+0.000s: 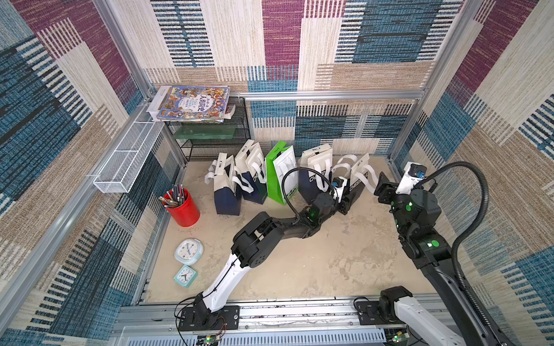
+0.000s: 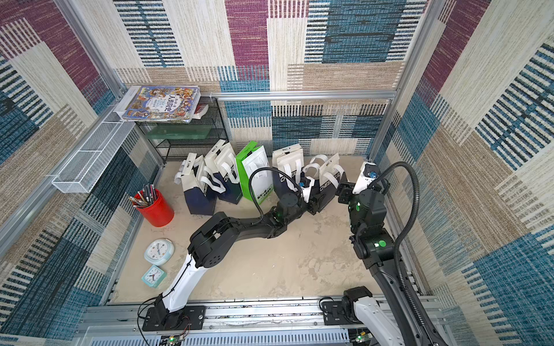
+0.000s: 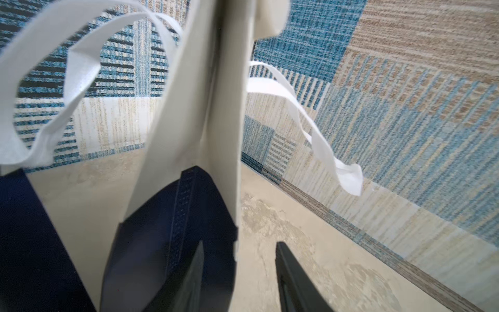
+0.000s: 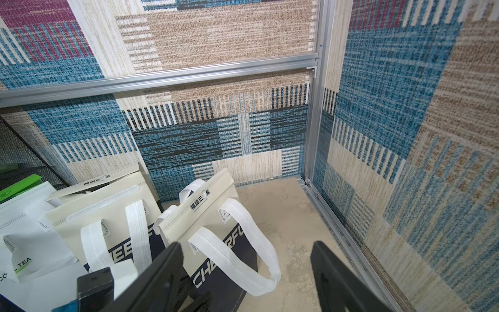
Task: Open the takeout bag
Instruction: Move the takeout bag to the center of the board.
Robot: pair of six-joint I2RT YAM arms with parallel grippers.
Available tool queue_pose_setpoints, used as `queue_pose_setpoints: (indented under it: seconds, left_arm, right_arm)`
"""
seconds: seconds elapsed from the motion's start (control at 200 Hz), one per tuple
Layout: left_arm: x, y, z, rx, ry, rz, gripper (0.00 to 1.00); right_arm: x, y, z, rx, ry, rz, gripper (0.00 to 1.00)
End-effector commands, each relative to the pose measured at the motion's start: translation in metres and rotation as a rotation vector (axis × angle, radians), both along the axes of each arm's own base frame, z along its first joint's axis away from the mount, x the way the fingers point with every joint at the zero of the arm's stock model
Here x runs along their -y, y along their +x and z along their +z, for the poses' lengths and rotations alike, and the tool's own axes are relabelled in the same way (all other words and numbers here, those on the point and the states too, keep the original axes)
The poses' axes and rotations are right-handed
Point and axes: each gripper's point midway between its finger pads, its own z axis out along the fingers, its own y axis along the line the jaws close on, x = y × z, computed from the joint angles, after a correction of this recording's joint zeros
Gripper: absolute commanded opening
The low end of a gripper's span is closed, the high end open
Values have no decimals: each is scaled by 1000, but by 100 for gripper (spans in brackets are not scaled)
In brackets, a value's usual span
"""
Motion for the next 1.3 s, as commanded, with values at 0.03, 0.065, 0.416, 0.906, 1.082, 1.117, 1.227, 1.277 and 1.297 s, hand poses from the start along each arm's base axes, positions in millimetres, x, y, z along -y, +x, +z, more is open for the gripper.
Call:
queue_pose_setpoints:
  seconds: [0.03,0.065,0.416,0.906,1.082,1.117,1.227,1.277,1.297]
  left_arm:
    - [-4,14,0,29,28,81,48]
    - [-3,16,1,31,30,88,47]
    - [4,29,-3,30,4,114,32]
    - [-12,4,15,83,11,65,0]
    - [-39,-22,8,82,46,51,0]
    - [-45,-28,6,85,58,48,0]
    - [-61,-47,1,94,100,40,0]
    - [-68,-53,-2,95,113,43,0]
    - [-70,-55,-4,93,116,44,0]
  right_arm:
    - [-2,-2,8,33,16,11,78]
    - [-2,-2,7,34,16,13,79]
    - [0,-3,4,42,18,-4,78]
    - [-4,-3,-3,43,-157,22,75]
    - [-18,1,-14,40,-296,80,77]
    - [-23,2,-16,42,-328,100,78]
    - [-49,6,-23,33,-483,182,79]
    - [-59,10,-31,14,-573,197,80]
    - [-62,12,-33,11,-610,199,80]
